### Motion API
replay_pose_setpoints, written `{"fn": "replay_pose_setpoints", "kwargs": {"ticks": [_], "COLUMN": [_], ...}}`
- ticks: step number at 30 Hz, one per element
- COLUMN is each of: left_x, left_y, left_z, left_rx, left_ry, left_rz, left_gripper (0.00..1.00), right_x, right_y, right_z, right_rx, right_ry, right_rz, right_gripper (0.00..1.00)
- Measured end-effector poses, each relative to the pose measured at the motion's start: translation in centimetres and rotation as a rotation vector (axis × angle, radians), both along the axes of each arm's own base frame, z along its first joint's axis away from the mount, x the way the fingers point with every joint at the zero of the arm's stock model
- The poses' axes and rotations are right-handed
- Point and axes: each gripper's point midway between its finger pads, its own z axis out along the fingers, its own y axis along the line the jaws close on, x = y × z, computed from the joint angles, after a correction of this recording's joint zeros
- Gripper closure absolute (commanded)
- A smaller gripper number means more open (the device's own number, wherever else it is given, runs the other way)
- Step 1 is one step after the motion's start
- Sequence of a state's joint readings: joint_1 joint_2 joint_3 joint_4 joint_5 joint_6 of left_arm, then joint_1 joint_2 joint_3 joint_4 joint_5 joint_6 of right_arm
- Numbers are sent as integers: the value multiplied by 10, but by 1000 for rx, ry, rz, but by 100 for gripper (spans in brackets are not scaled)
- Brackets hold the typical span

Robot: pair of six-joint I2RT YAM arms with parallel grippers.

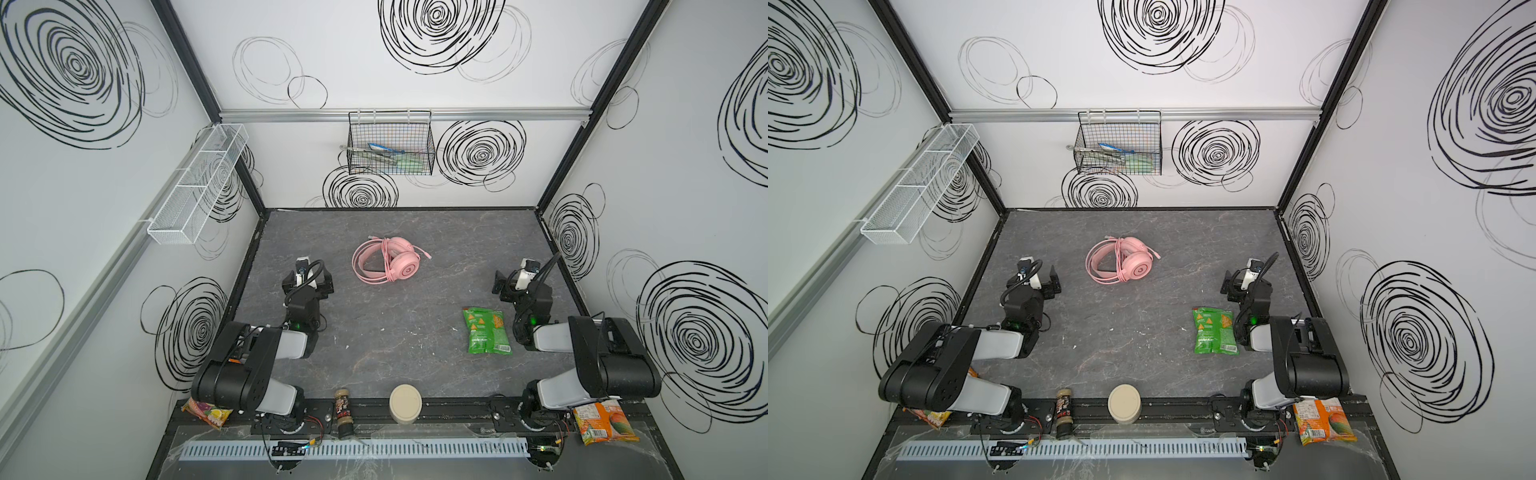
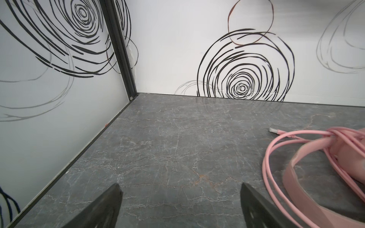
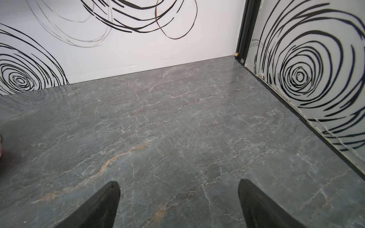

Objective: Wrap the headphones

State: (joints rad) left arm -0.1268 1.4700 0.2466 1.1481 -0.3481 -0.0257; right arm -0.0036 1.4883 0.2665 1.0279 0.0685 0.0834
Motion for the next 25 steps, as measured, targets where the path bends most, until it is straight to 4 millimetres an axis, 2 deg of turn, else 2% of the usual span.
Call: {"fn": "replay_pose_setpoints", "kwargs": {"ticks": [3,5,14,25], "left_x": [-14,-21,-20,-14], "left_y": [-5,-8,-8,-1], "left_z": [-2,-12,8,7], "left_rx": [13,23,16,4], "left_ry": [-40,-14,-100,-91], "left_rz": [-16,-27,-24,-39], "left_gripper": [4,4,4,4], "right_x": [0,0,0,0], "right_y": [0,-1,-1,-1], "right_z": [1,1,1,1], "right_rx": [0,-1,-1,-1], "right_ry": [-5,-5,-5,-5], "right_rz": [-1,-3,-4,-4], "right_gripper": [3,3,3,3]}}
